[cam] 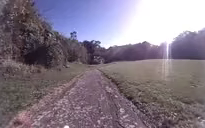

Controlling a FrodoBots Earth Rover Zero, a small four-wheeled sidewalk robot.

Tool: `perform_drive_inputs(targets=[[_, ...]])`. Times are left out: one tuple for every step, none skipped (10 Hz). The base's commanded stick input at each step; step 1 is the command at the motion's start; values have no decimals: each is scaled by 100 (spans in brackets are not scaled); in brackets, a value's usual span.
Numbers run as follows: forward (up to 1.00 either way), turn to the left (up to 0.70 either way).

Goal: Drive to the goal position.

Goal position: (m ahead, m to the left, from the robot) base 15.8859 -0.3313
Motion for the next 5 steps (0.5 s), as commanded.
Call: perform_drive_inputs(targets=[[5,0],[5,0],[5,0],[5,0],[5,0]])
